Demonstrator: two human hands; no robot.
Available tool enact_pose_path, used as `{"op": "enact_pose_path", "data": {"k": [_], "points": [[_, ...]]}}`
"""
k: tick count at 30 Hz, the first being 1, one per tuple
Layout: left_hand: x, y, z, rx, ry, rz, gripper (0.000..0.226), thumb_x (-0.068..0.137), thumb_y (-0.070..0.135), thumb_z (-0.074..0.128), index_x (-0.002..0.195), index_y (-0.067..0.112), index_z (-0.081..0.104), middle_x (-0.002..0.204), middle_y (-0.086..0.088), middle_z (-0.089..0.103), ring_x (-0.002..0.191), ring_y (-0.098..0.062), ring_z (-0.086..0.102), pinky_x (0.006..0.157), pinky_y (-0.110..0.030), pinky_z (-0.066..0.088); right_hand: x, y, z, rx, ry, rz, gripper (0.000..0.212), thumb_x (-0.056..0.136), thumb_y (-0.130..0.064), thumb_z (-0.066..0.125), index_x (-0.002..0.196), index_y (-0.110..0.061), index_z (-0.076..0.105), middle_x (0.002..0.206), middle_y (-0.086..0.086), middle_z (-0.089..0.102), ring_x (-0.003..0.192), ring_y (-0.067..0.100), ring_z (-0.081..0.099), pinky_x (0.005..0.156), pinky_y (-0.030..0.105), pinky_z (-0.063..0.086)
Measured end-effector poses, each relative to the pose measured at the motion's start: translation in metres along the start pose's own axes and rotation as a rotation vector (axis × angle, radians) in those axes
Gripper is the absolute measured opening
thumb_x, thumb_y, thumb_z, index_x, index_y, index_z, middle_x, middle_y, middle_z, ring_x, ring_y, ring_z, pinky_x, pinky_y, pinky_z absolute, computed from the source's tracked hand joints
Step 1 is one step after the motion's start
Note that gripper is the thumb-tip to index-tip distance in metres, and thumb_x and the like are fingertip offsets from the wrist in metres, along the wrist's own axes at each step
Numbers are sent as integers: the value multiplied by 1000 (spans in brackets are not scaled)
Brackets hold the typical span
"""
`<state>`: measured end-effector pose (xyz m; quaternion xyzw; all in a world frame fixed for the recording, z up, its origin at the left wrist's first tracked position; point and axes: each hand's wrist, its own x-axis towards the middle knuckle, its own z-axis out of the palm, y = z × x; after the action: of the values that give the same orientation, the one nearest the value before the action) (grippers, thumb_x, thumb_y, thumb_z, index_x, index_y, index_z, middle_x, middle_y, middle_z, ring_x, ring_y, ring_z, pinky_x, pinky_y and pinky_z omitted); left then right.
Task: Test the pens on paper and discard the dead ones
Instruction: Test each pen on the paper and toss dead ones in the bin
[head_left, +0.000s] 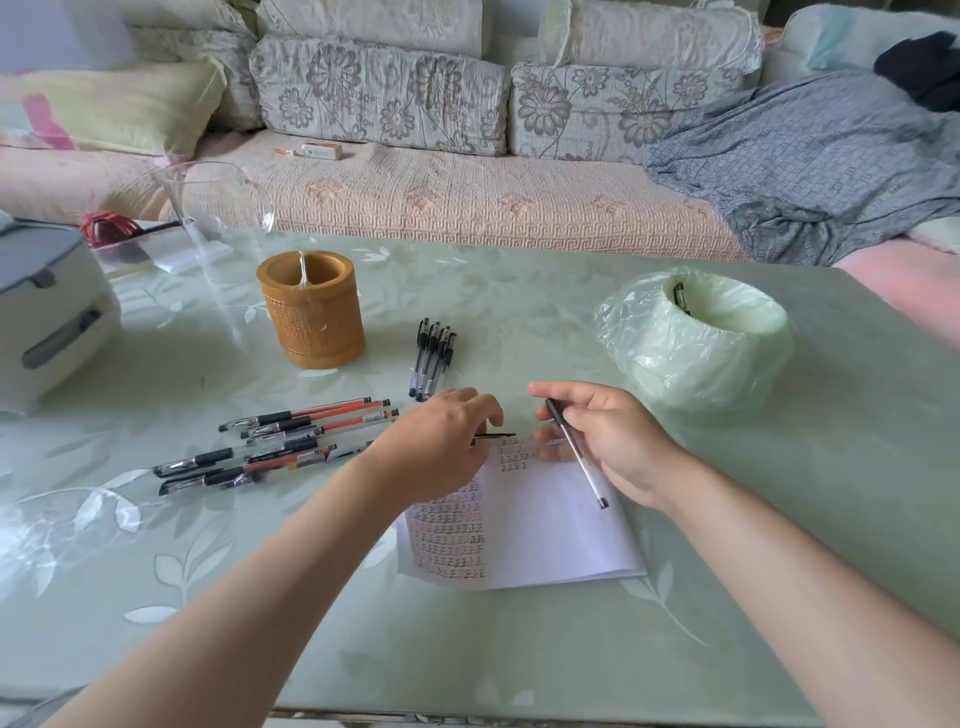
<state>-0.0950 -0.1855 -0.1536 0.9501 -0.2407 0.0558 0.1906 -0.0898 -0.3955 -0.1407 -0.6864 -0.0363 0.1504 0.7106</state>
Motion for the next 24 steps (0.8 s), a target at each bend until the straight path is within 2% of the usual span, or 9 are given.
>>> {"op": "enact_pose_path", "data": {"k": [3,6,8,10,14,19,21,24], "points": [[-2,-4,2,3,-7,22,21,93,19,54,112,21,63,101,3,55,86,-7,42,75,-21,36,-2,6,-4,13,-36,12,44,95,16,38,127,-5,61,96,11,60,80,22,64,71,35,59],[-3,-7,1,-29,-20,3,22,93,19,55,112,21,64,102,3,53,88,-8,42,76,-20,33,-4,11,-3,-74,-13,-28,27,95,2,56,120,-7,63,88,9,58,78,20,63,60,30,56],[-3,-6,1,-27,-28,-11,23,92,19,54,114,22,62,105,2,52,91,-9,42,77,-19,31,-4,12,-2,-90,-12,-25,17,99,-10,54,111,-8,65,84,9,57,73,23,65,49,28,51],[0,-3,1,-34,-36,-22,25,91,17,53,114,22,60,105,3,52,92,-9,41,75,-18,30,-4,13,-2,-117,-12,-31,21,102,-15,48,107,-10,67,81,9,61,68,26,68,44,27,48],[9,6,3,-103,-55,-81,24,87,17,57,109,23,62,100,5,54,78,-8,47,61,-12,31,-2,12,-1,-226,13,-45,27,99,-5,44,107,-14,69,76,14,68,62,28,69,38,25,41],[14,6,9,-177,-27,-191,14,84,28,65,97,25,66,91,7,57,78,-11,55,65,-20,42,-1,14,-3,-314,35,-45,15,91,5,56,84,-7,63,71,12,68,59,24,67,38,25,42],[15,6,10,-177,-10,-208,18,81,35,70,94,24,66,90,6,58,79,-12,55,67,-24,45,-1,15,-3,-378,34,-61,18,86,8,59,81,-8,61,68,12,67,55,21,64,38,25,41],[15,7,15,-172,21,-211,29,76,43,75,94,22,65,89,3,58,77,-14,54,64,-26,41,0,14,-1,-465,11,-62,16,83,6,62,75,-7,61,54,11,59,38,15,50,37,19,33]]}}
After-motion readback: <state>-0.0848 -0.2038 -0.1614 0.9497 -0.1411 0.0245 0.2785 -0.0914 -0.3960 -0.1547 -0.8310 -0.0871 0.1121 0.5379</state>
